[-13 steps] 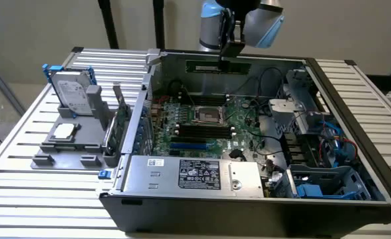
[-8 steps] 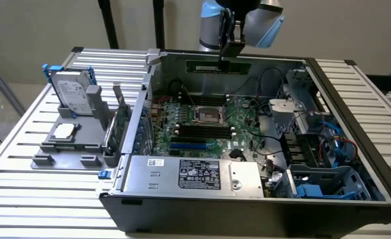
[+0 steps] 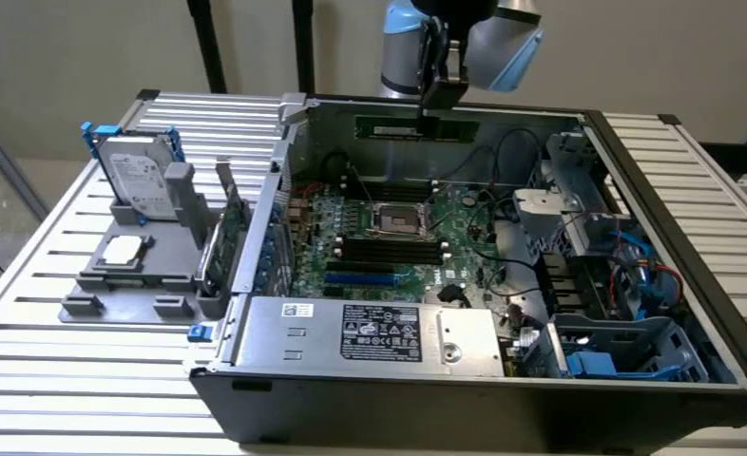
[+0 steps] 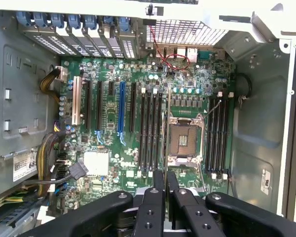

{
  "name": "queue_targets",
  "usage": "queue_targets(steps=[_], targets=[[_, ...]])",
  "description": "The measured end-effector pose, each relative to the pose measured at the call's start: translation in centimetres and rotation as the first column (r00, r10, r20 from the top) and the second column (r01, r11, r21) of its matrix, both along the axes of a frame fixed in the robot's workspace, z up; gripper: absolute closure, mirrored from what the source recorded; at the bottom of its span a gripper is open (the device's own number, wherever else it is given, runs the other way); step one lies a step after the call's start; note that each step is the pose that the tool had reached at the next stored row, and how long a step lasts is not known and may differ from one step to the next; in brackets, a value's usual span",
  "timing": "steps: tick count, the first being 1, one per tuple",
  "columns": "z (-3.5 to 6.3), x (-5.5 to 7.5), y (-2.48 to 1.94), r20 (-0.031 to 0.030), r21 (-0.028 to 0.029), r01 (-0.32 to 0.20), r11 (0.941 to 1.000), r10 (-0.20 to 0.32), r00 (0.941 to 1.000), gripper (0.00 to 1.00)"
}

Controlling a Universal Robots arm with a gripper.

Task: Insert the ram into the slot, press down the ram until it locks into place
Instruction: 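Insert the ram into the slot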

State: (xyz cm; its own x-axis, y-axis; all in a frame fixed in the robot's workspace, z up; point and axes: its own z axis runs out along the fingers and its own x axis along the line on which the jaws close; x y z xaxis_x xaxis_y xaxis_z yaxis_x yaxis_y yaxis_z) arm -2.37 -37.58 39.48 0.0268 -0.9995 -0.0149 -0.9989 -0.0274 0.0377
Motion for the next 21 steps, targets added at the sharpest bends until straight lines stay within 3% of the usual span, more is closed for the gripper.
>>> queue_targets(steps=[6, 21], targets=[[-0.91, -0.2, 0.00, 0.0005, -0.0151, 0.001, 0.9999, -0.001, 1.0000, 0.86], [-3.62, -0.8, 0.00, 0.0001, -0.0161, 0.002, 0.9999, -0.002, 1.0000, 0.86]])
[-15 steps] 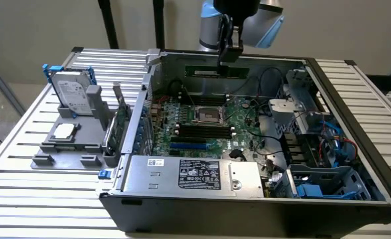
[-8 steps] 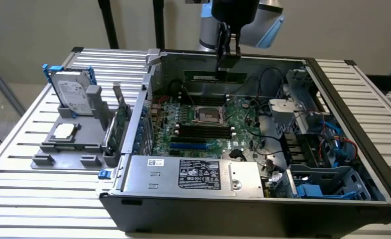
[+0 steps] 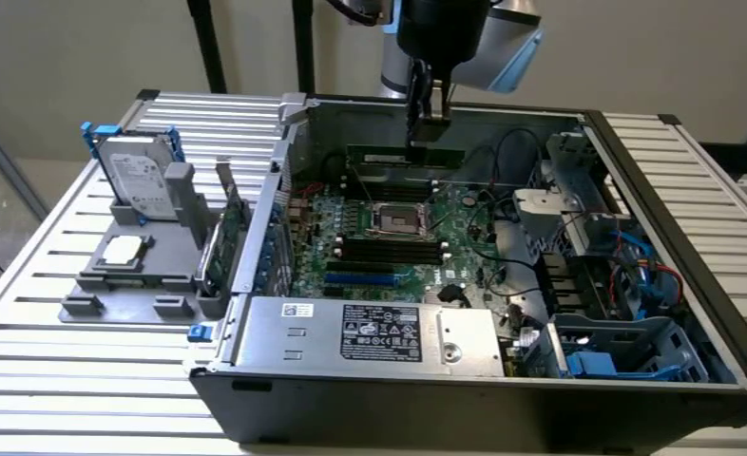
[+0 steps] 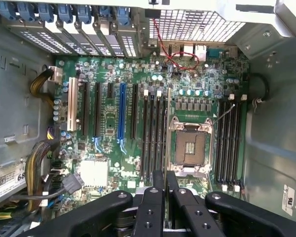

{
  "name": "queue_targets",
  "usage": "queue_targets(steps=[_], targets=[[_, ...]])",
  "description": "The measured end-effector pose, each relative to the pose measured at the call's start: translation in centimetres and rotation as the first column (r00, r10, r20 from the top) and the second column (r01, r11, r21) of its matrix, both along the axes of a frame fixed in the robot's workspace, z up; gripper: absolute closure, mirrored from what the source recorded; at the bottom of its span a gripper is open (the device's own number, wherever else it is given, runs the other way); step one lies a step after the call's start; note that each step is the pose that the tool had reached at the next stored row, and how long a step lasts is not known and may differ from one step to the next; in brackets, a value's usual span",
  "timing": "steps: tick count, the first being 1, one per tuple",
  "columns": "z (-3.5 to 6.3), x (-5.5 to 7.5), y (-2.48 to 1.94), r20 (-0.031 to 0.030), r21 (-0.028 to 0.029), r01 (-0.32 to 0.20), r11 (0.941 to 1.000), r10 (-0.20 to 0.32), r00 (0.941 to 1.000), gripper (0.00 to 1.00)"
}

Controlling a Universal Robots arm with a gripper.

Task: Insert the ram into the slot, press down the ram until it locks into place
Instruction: 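Insert the ram into the slot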

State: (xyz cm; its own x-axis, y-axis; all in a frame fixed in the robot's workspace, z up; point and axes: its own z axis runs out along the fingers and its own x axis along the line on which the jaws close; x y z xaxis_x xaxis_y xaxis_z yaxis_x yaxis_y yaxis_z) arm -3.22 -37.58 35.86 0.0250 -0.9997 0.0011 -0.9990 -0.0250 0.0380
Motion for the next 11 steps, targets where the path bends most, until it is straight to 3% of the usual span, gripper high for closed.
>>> queue_targets(steps=[5, 11], targets=[[-0.92, -0.1, -0.02, -0.0002, 0.0000, 0.000, 1.0000, 0.000, 1.0000, 0.86], [-2.00, -0.1, -0.42, -0.0006, -0.0001, 0.000, 1.0000, 0.000, 1.0000, 0.86]])
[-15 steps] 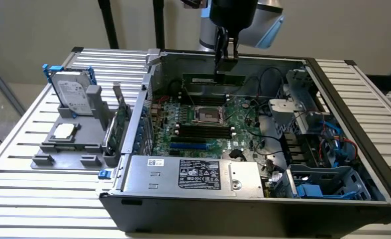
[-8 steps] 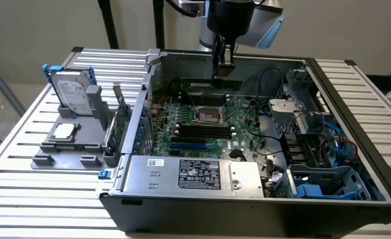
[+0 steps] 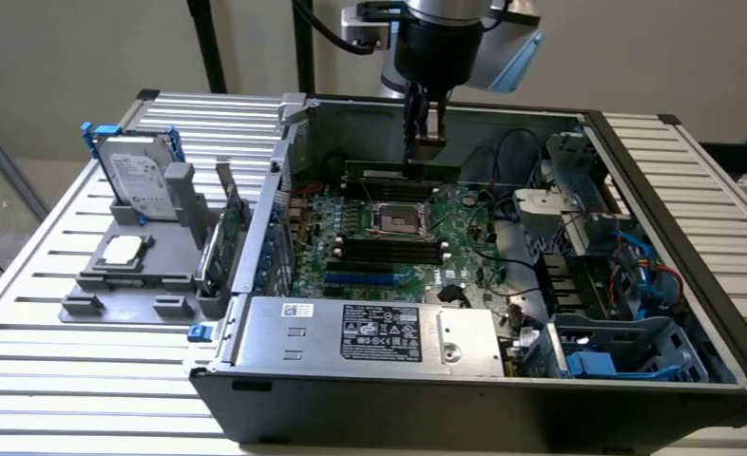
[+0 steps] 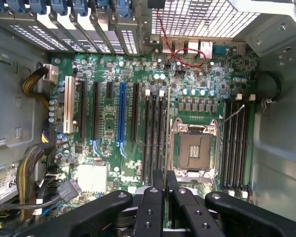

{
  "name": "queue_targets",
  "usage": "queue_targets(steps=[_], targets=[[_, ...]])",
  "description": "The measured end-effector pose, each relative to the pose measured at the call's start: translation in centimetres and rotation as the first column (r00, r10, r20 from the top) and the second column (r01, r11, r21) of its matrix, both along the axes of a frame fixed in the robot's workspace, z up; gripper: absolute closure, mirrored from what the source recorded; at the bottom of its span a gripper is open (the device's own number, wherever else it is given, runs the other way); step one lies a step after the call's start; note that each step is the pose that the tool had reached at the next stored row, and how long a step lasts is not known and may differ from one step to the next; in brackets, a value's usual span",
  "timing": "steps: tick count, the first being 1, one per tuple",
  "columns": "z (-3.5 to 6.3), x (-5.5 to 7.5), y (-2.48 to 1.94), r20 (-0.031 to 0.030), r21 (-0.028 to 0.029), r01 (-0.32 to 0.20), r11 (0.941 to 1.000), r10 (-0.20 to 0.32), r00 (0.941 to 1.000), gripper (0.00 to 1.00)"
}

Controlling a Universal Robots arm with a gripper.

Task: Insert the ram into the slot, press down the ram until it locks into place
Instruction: 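Insert the ram into the slot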

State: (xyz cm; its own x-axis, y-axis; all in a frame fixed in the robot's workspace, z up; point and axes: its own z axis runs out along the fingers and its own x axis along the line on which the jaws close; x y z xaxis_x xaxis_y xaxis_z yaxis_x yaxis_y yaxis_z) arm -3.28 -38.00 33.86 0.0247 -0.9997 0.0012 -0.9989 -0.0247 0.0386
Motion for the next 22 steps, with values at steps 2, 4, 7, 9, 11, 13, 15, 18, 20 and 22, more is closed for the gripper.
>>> queue_targets(steps=[2, 4, 7, 9, 11, 13, 15, 18, 20, 22], targets=[[-0.36, 0.1, -0.24, -0.0011, -0.0001, 0.000, 1.0000, 0.000, 1.0000, 0.86], [-0.72, 0.1, -0.51, -0.0024, 0.0000, 0.000, 1.0000, 0.000, 1.0000, 0.86], [-1.27, 0.3, -0.89, -0.0043, 0.0000, 0.000, 1.0000, 0.000, 1.0000, 0.86], [-1.63, 0.4, -1.09, -0.0055, 0.0000, 0.000, 1.0000, 0.000, 1.0000, 0.86], [-1.99, 0.4, -1.20, -0.0059, 0.0000, 0.000, 1.0000, 0.000, 1.0000, 0.86], [-2.37, 0.5, -1.26, -0.0062, 0.0001, 0.000, 1.0000, 0.000, 1.0000, 0.86], [-2.73, 0.5, -1.30, -0.0066, 0.0000, 0.000, 1.0000, 0.000, 1.0000, 0.86], [-3.28, 0.5, -1.32, -0.0082, 0.0000, 0.000, 1.0000, 0.000, 1.0000, 0.86], [-3.63, 0.5, -1.35, -0.0100, 0.0000, 0.000, 1.0000, 0.000, 0.9999, 0.86], [-3.99, 0.5, -1.40, -0.0126, 0.0000, 0.000, 1.0000, 0.000, 0.9999, 0.86]])
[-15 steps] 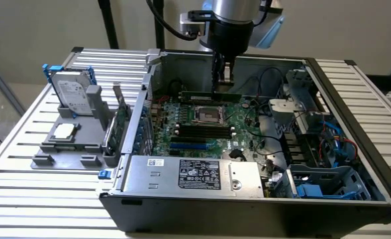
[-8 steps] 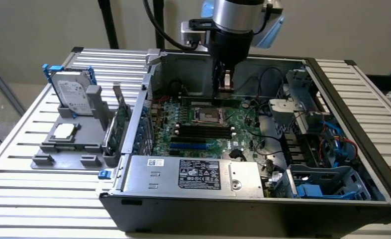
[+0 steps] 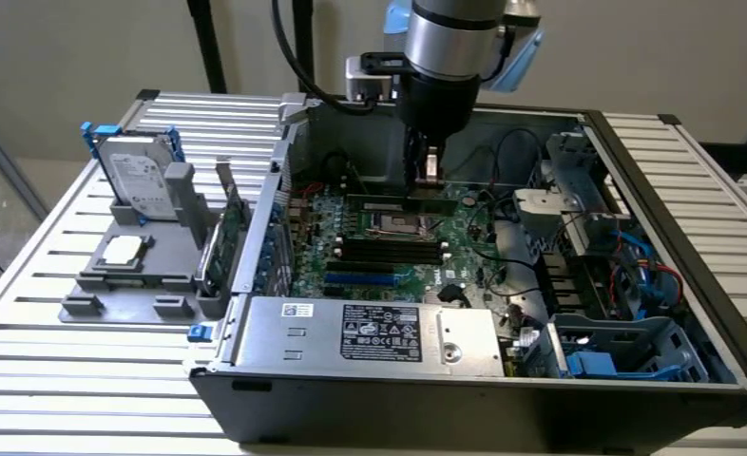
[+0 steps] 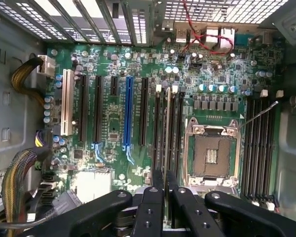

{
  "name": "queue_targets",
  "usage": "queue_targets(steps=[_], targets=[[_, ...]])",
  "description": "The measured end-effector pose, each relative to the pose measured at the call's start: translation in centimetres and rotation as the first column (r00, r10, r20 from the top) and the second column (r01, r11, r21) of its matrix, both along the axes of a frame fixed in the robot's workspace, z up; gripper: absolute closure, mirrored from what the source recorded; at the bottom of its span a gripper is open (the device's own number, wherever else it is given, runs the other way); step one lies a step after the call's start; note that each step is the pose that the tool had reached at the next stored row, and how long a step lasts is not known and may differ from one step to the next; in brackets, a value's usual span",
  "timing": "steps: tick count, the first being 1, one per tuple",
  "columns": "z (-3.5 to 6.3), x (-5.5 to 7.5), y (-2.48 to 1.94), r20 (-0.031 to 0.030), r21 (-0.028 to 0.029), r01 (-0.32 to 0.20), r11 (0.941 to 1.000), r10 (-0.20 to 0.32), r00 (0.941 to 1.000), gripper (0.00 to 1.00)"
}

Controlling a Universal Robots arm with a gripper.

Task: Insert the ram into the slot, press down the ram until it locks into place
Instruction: 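Insert the ram into the slot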

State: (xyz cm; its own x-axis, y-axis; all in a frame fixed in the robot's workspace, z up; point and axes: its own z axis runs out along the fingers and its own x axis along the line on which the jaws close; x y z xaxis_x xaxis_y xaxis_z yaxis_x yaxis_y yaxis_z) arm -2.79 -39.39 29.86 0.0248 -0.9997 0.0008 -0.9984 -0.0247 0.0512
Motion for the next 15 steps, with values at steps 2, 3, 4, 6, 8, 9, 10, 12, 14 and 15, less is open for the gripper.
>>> queue_targets(steps=[2, 3, 4, 6, 8, 9, 10, 12, 14, 15], targets=[[-0.36, 0.0, -0.04, -0.0027, 0.0000, 0.000, 1.0000, 0.000, 1.0000, 0.86], [-0.54, 0.0, -0.07, -0.0040, 0.0000, 0.000, 1.0000, 0.000, 1.0000, 0.86], [-0.73, 0.0, -0.09, -0.0054, -0.0001, 0.000, 1.0000, 0.000, 1.0000, 0.86], [-1.09, 0.1, -0.13, -0.0078, 0.0001, 0.000, 1.0000, 0.000, 1.0000, 0.86], [-1.45, 0.1, -0.15, -0.0091, 0.0000, 0.000, 1.0000, 0.000, 1.0000, 0.86], [-1.63, 0.2, -0.16, -0.0097, -0.0001, 0.000, 1.0000, 0.000, 1.0000, 0.86], [-1.80, 0.2, -0.17, -0.0103, -0.0001, 0.000, 1.0000, 0.000, 0.9999, 0.86], [-2.17, 0.2, -0.19, -0.0114, 0.0001, 0.000, 1.0000, 0.000, 0.9999, 0.86], [-2.54, 0.2, -0.22, -0.0122, 0.0000, 0.000, 1.0000, 0.000, 0.9999, 0.86], [-2.72, 0.2, -0.23, -0.0125, 0.0000, 0.000, 1.0000, 0.000, 0.9999, 0.86]])
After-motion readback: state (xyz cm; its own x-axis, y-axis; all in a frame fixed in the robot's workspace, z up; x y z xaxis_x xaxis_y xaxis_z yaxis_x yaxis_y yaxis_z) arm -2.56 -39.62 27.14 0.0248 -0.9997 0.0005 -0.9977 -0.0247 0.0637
